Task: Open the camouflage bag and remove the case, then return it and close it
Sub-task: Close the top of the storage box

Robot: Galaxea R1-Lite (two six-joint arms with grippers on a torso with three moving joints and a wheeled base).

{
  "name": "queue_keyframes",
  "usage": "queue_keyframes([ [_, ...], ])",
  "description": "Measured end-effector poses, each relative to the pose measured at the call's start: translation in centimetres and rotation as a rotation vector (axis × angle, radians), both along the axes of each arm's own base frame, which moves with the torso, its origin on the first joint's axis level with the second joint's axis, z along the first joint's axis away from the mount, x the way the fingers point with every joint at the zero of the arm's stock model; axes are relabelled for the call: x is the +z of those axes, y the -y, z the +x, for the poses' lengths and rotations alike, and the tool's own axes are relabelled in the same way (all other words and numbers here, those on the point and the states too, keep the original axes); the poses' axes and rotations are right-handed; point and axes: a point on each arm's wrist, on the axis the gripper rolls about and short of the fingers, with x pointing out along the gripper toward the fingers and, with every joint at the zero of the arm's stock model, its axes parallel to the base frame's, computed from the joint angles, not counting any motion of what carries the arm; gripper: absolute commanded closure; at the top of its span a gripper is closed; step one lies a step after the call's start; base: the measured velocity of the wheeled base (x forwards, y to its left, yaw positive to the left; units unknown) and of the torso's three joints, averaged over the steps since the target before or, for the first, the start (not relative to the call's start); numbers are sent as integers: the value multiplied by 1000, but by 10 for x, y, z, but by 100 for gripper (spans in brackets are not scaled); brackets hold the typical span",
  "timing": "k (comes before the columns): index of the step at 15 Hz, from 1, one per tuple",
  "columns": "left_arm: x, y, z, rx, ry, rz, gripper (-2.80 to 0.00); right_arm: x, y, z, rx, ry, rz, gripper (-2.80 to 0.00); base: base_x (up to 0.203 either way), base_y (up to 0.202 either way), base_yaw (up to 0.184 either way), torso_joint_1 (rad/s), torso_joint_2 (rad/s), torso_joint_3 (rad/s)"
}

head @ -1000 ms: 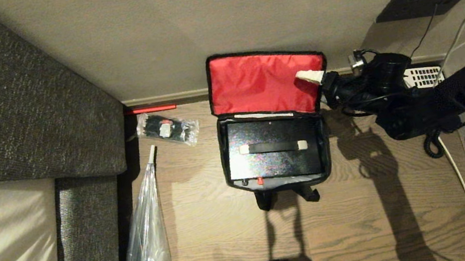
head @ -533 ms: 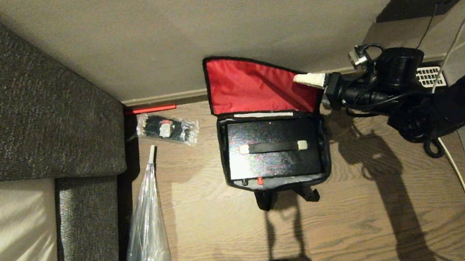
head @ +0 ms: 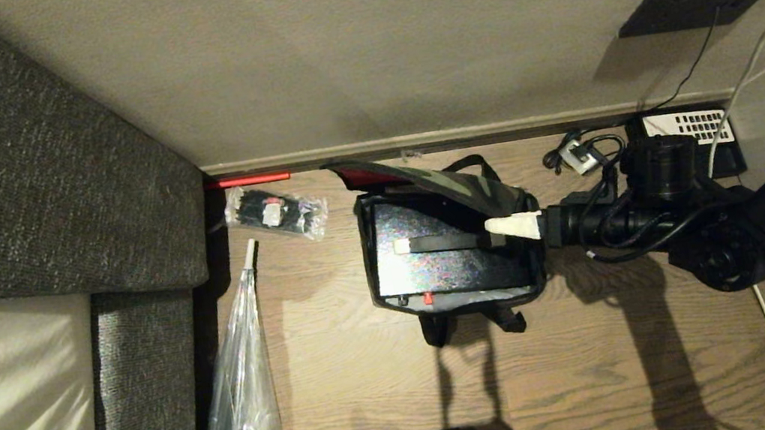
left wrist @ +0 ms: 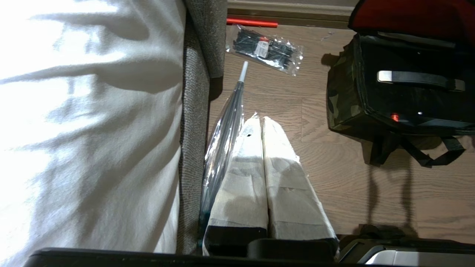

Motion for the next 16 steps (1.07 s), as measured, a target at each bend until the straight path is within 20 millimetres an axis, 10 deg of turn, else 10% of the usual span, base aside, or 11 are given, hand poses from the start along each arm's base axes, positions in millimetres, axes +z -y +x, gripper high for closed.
queue_keyframes([
  [8,0,0,0,0,0,0,0,-55,13,-41,35,10,-291,-280,0,0,0,0,0,0],
  [16,0,0,0,0,0,0,0,10,8,-64,21,96,-350,-280,0,0,0,0,0,0],
])
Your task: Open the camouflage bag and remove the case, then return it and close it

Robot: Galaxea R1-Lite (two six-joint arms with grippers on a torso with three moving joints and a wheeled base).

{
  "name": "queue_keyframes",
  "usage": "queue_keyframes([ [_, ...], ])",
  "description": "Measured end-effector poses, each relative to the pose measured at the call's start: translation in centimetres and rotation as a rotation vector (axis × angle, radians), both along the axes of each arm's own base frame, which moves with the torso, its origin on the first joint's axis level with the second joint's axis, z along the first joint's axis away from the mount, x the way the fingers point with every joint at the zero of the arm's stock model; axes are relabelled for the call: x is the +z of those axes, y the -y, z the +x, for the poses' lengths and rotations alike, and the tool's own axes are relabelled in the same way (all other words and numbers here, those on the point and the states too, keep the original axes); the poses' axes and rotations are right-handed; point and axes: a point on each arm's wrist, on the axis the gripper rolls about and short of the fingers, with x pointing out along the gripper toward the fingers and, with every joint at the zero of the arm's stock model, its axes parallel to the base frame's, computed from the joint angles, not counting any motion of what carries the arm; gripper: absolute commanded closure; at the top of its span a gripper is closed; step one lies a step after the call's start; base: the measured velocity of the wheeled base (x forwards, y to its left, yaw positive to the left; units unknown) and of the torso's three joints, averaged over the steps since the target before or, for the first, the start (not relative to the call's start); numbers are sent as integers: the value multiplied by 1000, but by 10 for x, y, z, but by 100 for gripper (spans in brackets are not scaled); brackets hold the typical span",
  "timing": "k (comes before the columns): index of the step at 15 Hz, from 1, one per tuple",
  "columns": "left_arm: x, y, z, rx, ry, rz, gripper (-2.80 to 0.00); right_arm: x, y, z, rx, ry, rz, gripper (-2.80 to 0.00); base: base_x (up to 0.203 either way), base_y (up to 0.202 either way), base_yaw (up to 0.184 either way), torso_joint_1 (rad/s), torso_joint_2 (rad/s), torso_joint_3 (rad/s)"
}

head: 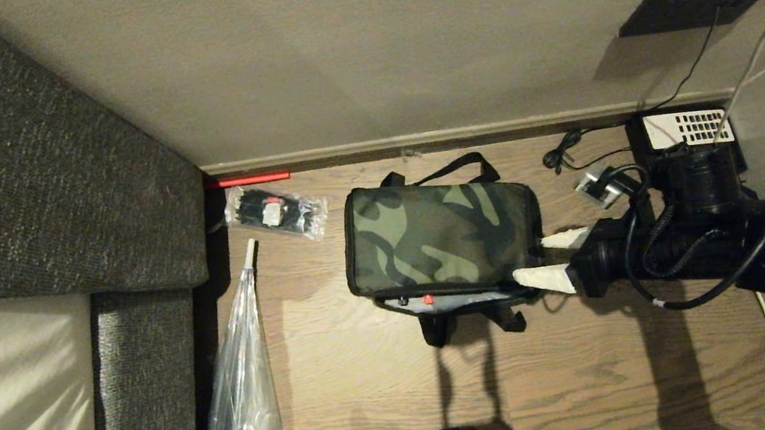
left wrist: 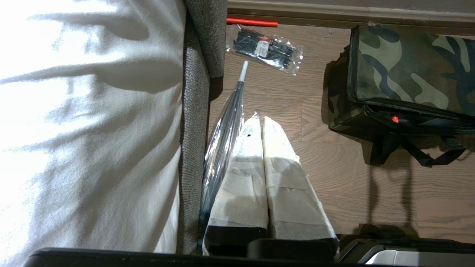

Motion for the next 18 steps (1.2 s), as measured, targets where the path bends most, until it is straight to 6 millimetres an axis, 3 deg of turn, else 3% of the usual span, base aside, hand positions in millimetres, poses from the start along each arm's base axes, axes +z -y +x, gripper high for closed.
queue_keyframes([
  [3,0,0,0,0,0,0,0,29,7,-35,-40,-12,-50,-280,0,0,0,0,0,0],
  [7,0,0,0,0,0,0,0,46,22,-84,-159,7,-109,-280,0,0,0,0,0,0],
  [12,0,0,0,-1,0,-1,0,59,40,-142,-307,23,-144,-280,0,0,0,0,0,0],
  [16,0,0,0,0,0,0,0,71,59,-205,-394,59,-108,-280,0,0,0,0,0,0],
  [18,0,0,0,0,0,0,0,62,69,-238,-456,64,-95,-280,0,0,0,0,0,0],
])
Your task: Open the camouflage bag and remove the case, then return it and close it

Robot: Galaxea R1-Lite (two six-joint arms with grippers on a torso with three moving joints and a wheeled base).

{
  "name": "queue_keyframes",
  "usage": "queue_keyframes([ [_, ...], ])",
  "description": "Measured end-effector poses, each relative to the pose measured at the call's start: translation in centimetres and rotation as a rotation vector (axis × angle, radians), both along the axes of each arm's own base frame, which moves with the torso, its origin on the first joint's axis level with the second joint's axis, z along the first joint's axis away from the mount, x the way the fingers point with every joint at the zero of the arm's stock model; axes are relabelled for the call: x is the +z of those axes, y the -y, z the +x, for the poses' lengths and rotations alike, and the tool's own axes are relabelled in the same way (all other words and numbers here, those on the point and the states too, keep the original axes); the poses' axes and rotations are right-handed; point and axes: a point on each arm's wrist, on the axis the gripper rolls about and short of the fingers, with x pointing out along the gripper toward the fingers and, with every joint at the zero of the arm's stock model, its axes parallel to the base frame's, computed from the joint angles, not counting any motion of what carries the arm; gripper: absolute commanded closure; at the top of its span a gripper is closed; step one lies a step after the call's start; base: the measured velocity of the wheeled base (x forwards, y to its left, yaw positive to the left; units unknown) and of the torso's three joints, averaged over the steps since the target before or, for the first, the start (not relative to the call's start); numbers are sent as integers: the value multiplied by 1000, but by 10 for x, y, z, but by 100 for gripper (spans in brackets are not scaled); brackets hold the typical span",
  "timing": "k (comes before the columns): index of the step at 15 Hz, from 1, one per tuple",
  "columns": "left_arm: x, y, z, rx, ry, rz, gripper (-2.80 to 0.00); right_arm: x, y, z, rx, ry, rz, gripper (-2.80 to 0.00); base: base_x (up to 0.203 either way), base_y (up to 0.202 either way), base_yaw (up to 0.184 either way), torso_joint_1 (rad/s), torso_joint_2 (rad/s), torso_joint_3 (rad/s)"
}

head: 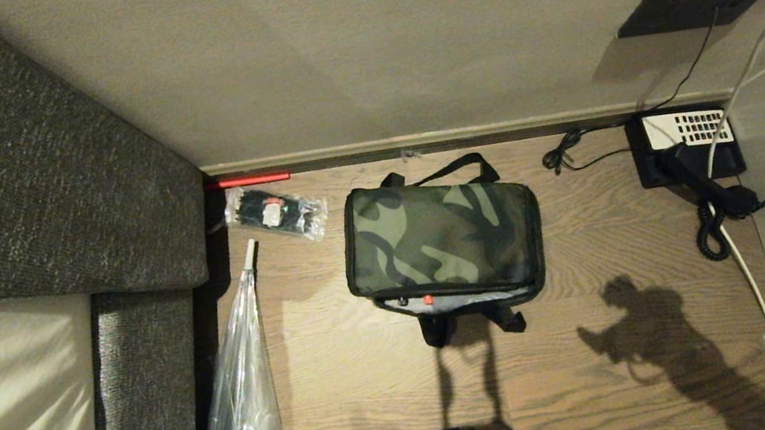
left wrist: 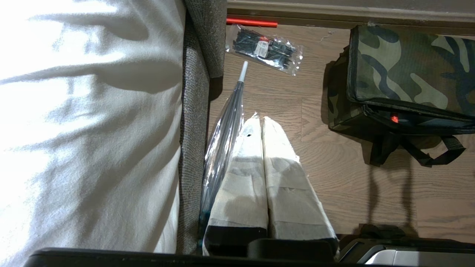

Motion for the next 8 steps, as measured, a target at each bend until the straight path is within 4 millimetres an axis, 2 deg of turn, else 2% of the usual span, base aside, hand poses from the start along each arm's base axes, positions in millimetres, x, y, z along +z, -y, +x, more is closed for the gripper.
queue_keyframes([
  [4,0,0,0,0,0,0,0,-53,13,-51,-119,-1,7,-280,0,0,0,0,0,0],
  [6,0,0,0,1,0,1,0,-81,14,-67,-177,36,21,-280,0,0,0,0,0,0],
  [8,0,0,0,0,0,0,0,-92,14,-75,-208,109,32,-280,0,0,0,0,0,0],
])
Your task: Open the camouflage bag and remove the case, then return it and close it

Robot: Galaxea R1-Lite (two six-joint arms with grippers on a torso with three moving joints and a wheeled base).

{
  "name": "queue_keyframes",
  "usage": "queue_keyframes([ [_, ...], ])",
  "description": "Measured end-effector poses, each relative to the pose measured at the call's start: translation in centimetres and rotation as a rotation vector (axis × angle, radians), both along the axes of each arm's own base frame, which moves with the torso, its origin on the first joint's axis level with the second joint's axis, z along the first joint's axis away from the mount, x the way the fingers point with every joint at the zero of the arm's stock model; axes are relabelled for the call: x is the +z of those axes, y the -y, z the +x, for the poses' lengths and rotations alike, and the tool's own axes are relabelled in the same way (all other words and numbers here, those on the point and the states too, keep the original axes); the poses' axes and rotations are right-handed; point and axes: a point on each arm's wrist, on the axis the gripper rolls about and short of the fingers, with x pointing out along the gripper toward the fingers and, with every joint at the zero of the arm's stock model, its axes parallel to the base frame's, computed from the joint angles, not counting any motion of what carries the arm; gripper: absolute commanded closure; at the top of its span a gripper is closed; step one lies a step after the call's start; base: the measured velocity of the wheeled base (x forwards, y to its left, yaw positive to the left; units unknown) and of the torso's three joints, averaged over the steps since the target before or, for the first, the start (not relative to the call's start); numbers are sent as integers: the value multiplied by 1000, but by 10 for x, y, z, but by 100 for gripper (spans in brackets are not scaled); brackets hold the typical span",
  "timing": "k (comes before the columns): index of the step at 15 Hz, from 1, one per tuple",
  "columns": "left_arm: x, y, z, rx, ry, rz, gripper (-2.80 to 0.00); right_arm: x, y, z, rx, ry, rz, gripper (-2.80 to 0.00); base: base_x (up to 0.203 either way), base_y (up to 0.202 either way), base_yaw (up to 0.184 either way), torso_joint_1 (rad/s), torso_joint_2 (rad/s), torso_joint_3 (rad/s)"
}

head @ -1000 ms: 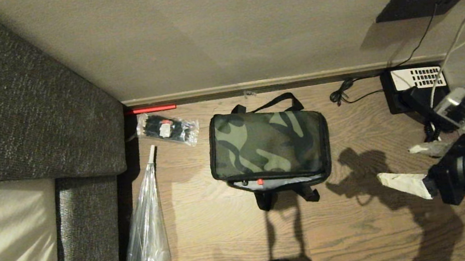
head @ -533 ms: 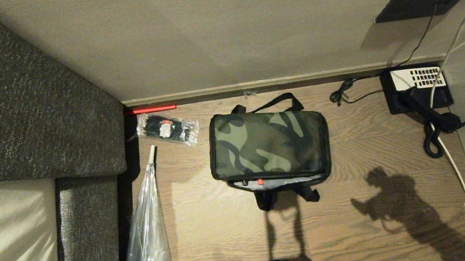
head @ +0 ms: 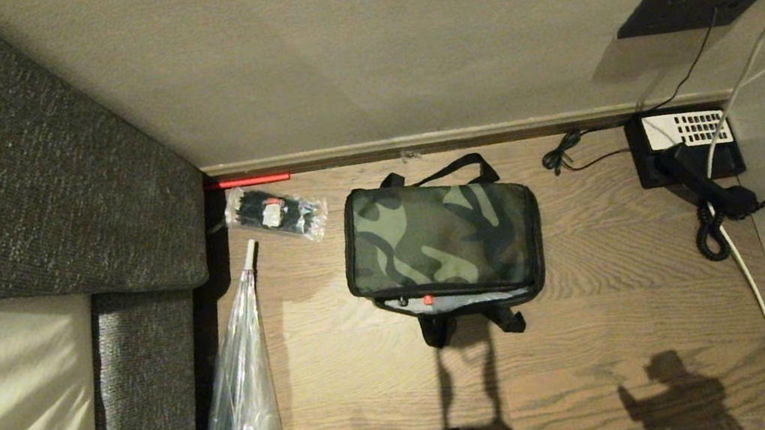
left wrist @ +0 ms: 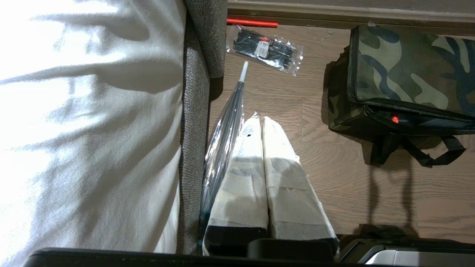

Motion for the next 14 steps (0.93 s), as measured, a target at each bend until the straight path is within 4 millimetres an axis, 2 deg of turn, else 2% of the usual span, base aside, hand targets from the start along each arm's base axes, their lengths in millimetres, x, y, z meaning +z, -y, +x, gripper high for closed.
queue_keyframes([
  [3,0,0,0,0,0,-1,0,-6,0,-10,-33,116,8,-280,0,0,0,0,0,0],
  [6,0,0,0,0,0,1,0,-15,2,-12,-126,228,10,-280,0,0,0,0,0,0],
  [14,0,0,0,0,0,0,0,-20,3,-14,-153,267,64,-280,0,0,0,0,0,0],
])
